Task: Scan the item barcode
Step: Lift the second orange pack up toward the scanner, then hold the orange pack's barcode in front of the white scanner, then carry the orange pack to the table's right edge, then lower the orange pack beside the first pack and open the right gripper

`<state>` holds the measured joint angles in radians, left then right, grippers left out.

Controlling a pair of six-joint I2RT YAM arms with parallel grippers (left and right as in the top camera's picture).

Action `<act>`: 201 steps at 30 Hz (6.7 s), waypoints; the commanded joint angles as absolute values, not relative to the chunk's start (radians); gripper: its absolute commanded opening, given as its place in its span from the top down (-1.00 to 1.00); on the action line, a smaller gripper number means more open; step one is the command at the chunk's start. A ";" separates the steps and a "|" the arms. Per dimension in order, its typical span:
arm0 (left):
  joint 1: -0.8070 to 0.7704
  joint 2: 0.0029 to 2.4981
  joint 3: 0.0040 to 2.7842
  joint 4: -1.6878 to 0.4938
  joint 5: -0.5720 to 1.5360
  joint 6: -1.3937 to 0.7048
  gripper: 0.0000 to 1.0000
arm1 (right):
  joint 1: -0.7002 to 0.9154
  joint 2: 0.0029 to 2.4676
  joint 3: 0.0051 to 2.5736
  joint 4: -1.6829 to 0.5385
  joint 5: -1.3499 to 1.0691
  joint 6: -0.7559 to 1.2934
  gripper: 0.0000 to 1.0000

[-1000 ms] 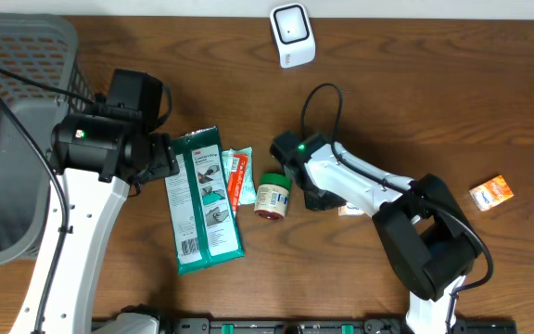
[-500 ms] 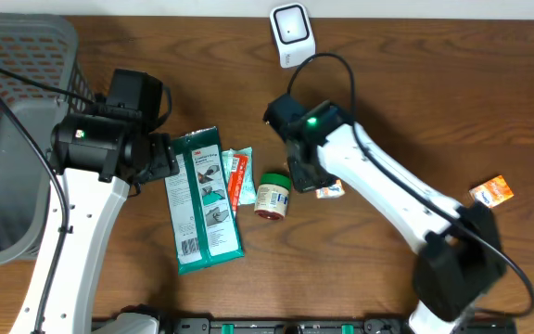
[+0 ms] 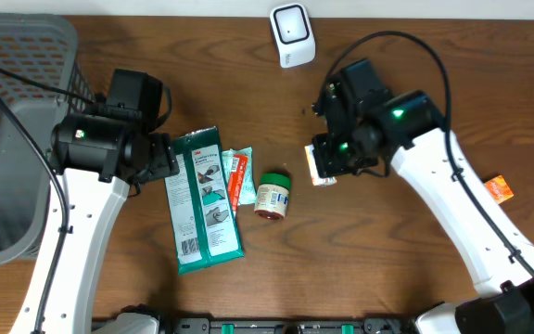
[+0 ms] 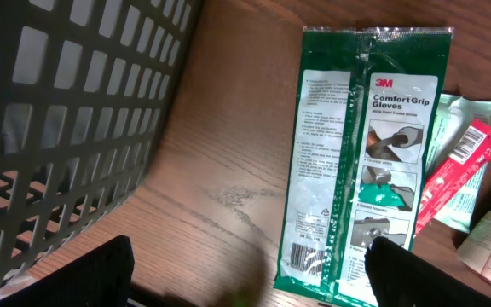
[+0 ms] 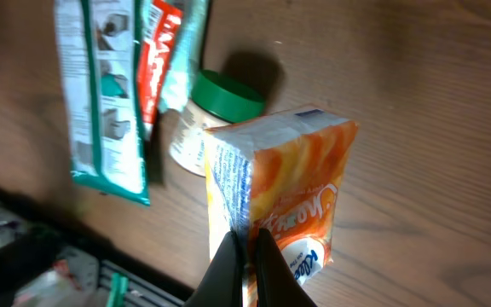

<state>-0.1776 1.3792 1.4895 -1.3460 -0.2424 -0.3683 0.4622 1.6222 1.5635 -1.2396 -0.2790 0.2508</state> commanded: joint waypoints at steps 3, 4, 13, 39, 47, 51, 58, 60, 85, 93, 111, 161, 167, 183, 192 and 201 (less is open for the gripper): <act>-0.175 1.379 1.493 -1.349 -0.255 -0.363 -0.75 | 0.384 1.611 1.583 -1.226 -0.522 0.134 0.98; -0.175 1.379 1.493 -1.349 -0.256 -0.363 -0.75 | 0.374 1.611 1.583 -1.222 -0.558 0.119 0.98; -0.175 1.379 1.493 -1.349 -0.255 -0.363 -0.75 | 0.334 1.611 1.583 -1.177 -0.719 0.107 0.98; -0.175 1.379 1.493 -1.349 -0.256 -0.363 -0.75 | 0.216 1.805 1.853 -0.444 -0.882 0.822 0.97; -0.175 1.379 1.493 -1.349 -0.255 -0.363 -0.75 | 0.210 2.140 2.112 -0.282 -0.947 1.026 0.98; -0.175 1.379 1.492 -1.349 -0.255 -0.363 -0.75 | 0.189 2.274 2.123 -0.093 -0.931 1.165 0.98; -0.175 1.379 1.493 -1.349 -0.256 -0.363 -0.75 | 0.164 2.453 2.123 0.101 -0.878 1.309 0.98; -0.175 1.379 1.493 -1.349 -0.255 -0.363 -0.75 | 0.163 2.494 2.123 0.134 -0.848 1.309 0.98; -0.175 1.379 1.493 -1.349 -0.256 -0.363 -0.75 | 0.119 2.397 2.123 -0.004 -0.876 1.112 0.98; -0.175 1.379 1.493 -1.349 -0.255 -0.363 -0.75 | 0.115 2.054 2.123 -0.675 -0.678 0.599 0.98; -0.175 1.379 1.493 -1.349 -0.256 -0.363 -0.75 | 0.073 1.892 1.894 -1.520 0.039 0.273 0.98; -0.175 1.379 1.493 -1.349 -0.256 -0.363 -0.75 | 0.091 1.613 1.281 -0.986 0.250 0.452 0.81; -0.175 1.379 1.492 -1.349 -0.256 -0.363 -0.75 | -0.117 1.603 1.256 -1.076 0.310 0.410 0.75; -0.175 1.379 1.493 -1.349 -0.256 -0.363 -0.75 | -0.320 1.607 0.912 -0.623 0.257 0.351 -0.58; -0.175 1.379 1.492 -1.349 -0.255 -0.363 -0.75 | -0.320 1.606 0.966 -0.675 0.181 0.317 -0.99; -0.175 1.379 1.493 -1.349 -0.255 -0.363 -0.75 | -0.320 1.606 1.159 -0.960 0.174 0.321 -0.98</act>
